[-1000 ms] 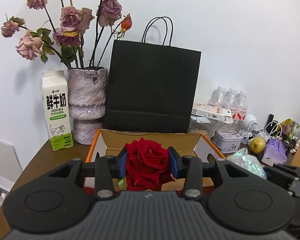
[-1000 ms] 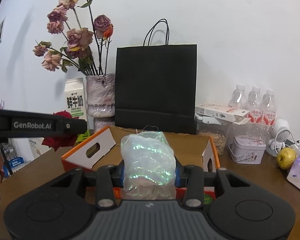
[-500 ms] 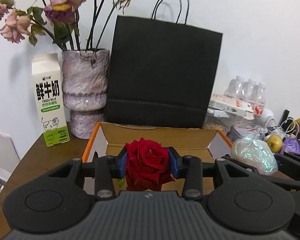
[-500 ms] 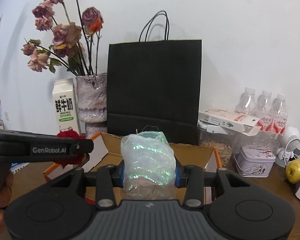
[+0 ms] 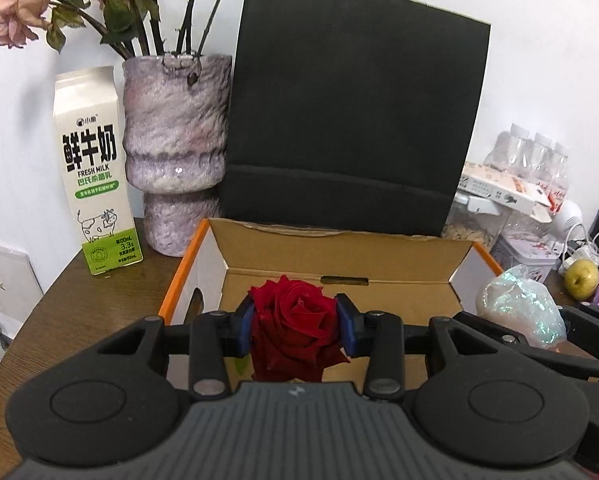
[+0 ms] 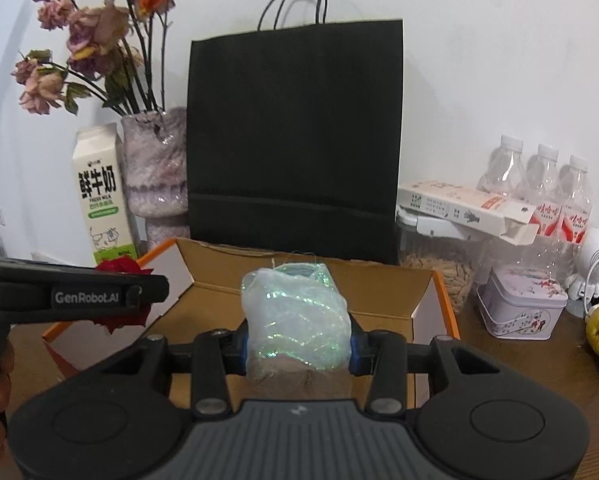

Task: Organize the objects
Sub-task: 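Carry the rose and plastic bundle with both tools over the red box, then open both tools to drop the rose and bundle into the red box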

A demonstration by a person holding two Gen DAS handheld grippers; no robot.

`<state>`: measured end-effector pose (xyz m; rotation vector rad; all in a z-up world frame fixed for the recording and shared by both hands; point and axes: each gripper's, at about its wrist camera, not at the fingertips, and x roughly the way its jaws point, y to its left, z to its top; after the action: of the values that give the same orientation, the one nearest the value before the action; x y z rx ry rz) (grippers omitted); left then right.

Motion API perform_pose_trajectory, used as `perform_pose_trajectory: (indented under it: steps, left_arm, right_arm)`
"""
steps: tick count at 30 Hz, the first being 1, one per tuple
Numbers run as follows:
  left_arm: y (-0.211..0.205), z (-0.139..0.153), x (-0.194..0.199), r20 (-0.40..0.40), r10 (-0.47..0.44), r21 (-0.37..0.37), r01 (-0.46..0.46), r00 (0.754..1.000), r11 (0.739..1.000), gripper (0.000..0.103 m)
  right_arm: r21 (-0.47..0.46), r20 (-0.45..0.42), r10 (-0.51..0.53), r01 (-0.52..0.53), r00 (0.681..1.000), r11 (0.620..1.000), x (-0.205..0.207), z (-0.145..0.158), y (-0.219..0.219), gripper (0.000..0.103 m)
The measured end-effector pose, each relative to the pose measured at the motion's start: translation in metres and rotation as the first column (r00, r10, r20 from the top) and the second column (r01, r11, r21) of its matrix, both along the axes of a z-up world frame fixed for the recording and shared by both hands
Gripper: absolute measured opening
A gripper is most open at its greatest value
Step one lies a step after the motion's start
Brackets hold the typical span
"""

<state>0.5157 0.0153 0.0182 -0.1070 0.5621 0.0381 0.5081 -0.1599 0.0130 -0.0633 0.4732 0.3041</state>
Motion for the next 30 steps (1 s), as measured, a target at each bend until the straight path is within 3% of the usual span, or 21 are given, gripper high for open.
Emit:
perform_pose_trajectory:
  steps: [6, 14, 16, 17, 18, 19, 20, 30]
  left_arm:
    - [0.002, -0.012, 0.010, -0.041, 0.002, -0.004, -0.002, 0.999, 1.000, 0.041]
    - [-0.002, -0.016, 0.010, -0.033, -0.007, 0.012, 0.007, 0.999, 1.000, 0.043]
    - [-0.003, -0.015, 0.010, -0.024, -0.004, 0.019, 0.004, 1.000, 1.000, 0.053]
    - [-0.003, -0.014, 0.009, -0.017, -0.002, 0.024, 0.002, 1.000, 1.000, 0.059]
    - [-0.004, -0.012, 0.007, -0.005, 0.000, 0.027, 0.000, 1.000, 1.000, 0.077]
    - [-0.004, -0.011, 0.006, 0.011, 0.003, 0.031, -0.003, 1.000, 1.000, 0.097]
    - [-0.004, -0.009, 0.004, 0.027, 0.008, 0.034, -0.009, 1.000, 0.999, 0.103]
    - [-0.008, 0.000, -0.005, 0.074, 0.012, 0.044, -0.016, 0.997, 0.999, 0.103]
  right_arm:
    - [-0.010, -0.021, -0.006, 0.006, 1.000, 1.000, 0.006, -0.010, 0.002, 0.040]
    - [-0.016, -0.045, -0.019, 0.019, 0.999, 1.000, 0.011, -0.017, 0.001, 0.043]
    - [-0.021, -0.054, -0.023, 0.022, 0.998, 1.000, 0.012, -0.019, 0.001, 0.052]
    - [-0.026, -0.056, -0.025, 0.024, 0.998, 0.999, 0.013, -0.019, 0.001, 0.064]
    - [-0.028, -0.059, -0.030, 0.028, 0.998, 0.999, 0.013, -0.020, 0.001, 0.073]
    - [-0.028, -0.057, -0.036, 0.035, 0.998, 0.999, 0.013, -0.020, 0.001, 0.093]
    - [-0.030, -0.050, -0.043, 0.042, 0.998, 0.999, 0.012, -0.020, 0.001, 0.103]
    - [-0.024, -0.030, -0.058, 0.058, 0.998, 0.998, 0.008, -0.014, -0.002, 0.103]
